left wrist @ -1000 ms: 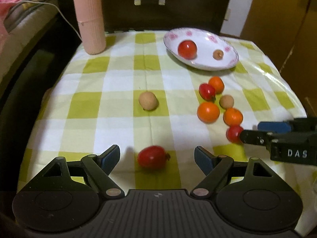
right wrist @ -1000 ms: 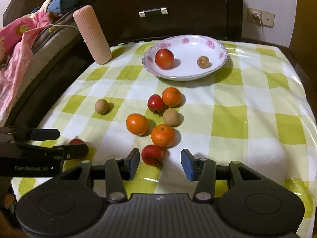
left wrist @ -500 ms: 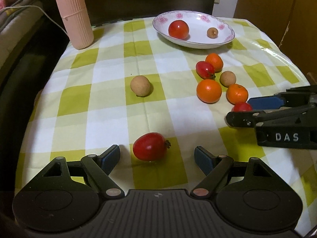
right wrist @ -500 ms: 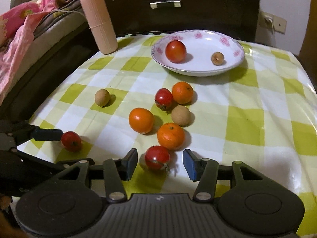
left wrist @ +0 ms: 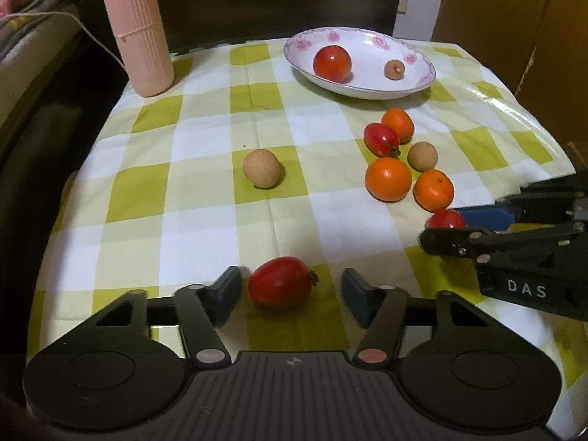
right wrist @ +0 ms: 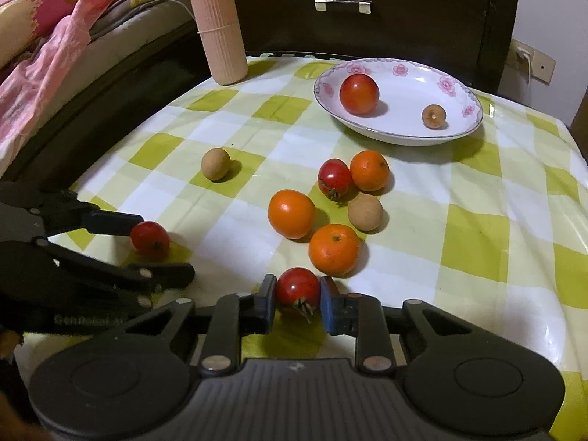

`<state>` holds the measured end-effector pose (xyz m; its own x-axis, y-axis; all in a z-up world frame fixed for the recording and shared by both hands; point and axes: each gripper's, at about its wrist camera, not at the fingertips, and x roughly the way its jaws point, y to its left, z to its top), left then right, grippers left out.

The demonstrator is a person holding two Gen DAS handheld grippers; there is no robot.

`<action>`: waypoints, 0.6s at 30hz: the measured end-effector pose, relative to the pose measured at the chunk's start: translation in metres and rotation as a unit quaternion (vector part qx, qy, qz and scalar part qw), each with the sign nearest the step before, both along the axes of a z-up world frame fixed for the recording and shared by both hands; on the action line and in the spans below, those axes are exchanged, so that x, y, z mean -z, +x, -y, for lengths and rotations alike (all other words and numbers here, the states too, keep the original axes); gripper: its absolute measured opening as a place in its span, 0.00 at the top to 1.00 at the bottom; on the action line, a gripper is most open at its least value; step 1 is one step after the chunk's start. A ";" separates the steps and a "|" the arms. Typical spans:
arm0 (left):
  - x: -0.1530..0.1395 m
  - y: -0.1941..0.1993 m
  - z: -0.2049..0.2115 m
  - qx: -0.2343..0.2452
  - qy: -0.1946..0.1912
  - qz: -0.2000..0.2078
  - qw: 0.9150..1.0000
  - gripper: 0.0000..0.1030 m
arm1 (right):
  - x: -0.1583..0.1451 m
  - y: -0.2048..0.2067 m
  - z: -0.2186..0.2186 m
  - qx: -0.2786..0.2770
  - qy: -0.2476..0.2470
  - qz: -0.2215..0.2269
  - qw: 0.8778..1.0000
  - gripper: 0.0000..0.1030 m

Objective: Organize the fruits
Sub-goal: 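Grasp the red cherry tomato with the right tool, then grasp the red tomato with the left tool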

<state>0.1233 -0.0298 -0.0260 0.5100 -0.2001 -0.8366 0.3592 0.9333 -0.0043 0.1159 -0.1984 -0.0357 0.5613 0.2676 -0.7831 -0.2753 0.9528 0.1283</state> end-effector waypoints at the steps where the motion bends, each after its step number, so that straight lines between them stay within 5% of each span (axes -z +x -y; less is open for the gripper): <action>1: 0.000 0.000 0.000 -0.001 -0.001 -0.001 1.000 0.40 | -0.001 -0.001 0.001 -0.001 0.003 0.000 1.000 0.75; 13: -0.004 -0.004 0.000 0.003 -0.011 -0.015 1.000 0.47 | -0.003 -0.003 0.003 -0.007 0.021 -0.005 1.000 0.75; 18: -0.003 -0.003 0.000 0.002 -0.010 -0.015 1.000 0.34 | 0.000 -0.002 0.005 -0.001 0.030 -0.014 0.999 0.75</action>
<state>0.1202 -0.0301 -0.0225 0.4839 -0.2199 -0.8470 0.3628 0.9312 -0.0345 0.1143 -0.2037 -0.0355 0.5390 0.3148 -0.7813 -0.2724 0.9428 0.1920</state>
